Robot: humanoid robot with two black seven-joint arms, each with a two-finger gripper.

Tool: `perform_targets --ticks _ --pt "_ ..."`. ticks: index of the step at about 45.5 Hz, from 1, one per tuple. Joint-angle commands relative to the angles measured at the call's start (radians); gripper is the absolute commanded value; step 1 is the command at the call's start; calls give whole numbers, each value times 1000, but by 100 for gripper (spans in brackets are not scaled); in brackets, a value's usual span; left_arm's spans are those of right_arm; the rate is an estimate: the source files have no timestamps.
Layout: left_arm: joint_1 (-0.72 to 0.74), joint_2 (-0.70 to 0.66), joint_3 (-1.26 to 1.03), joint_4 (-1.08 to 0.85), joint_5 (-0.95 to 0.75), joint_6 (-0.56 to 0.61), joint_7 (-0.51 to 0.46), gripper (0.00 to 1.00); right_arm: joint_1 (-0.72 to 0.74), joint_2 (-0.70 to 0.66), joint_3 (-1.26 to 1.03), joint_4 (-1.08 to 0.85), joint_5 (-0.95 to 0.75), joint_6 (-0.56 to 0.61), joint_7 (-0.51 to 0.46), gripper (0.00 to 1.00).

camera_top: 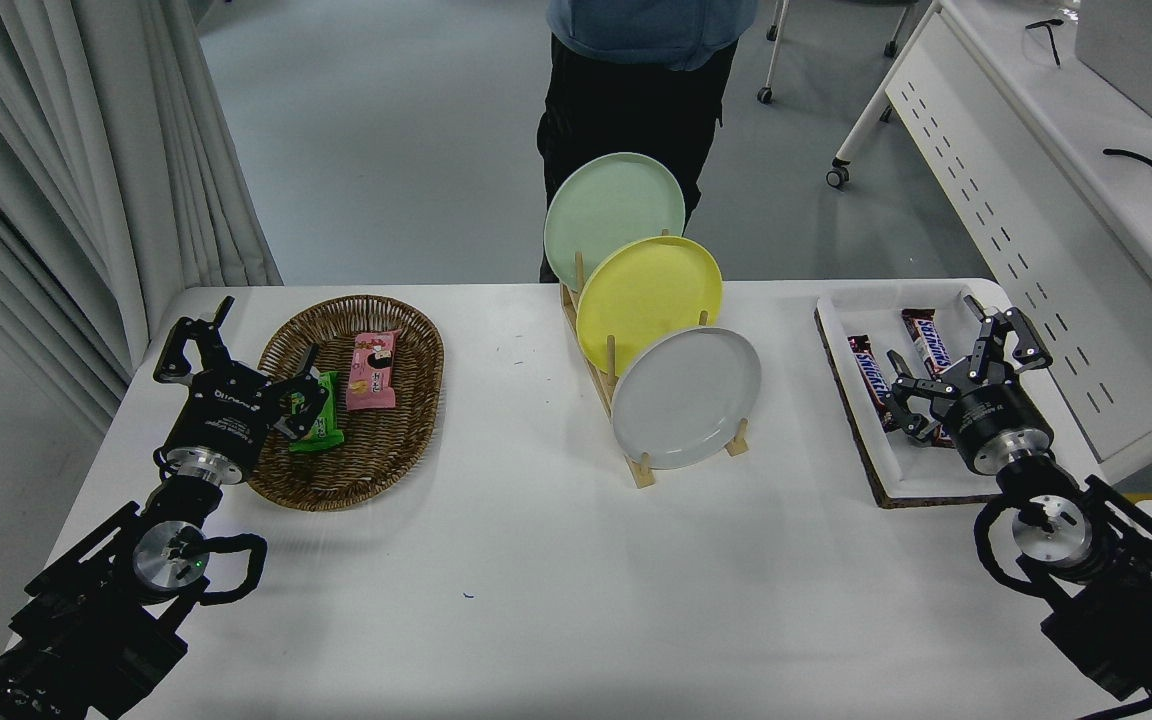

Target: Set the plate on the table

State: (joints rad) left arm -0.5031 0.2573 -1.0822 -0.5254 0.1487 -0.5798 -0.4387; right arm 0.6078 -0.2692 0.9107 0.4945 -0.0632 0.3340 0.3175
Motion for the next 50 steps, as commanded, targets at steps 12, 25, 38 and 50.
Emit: perform_targets --ticks 12,25,38,50 --pt "0 0 1 -1 0 0 0 100 3 13 -13 2 0 -3 0 99" --pt "0 0 -1 1 -1 0 0 100 15 15 -13 2 0 -7 0 99" --pt "0 0 1 1 -1 0 0 100 33 8 -12 1 0 -1 0 99" --pt "0 0 -1 -1 -1 0 0 100 92 -34 -16 2 0 -1 -5 99"
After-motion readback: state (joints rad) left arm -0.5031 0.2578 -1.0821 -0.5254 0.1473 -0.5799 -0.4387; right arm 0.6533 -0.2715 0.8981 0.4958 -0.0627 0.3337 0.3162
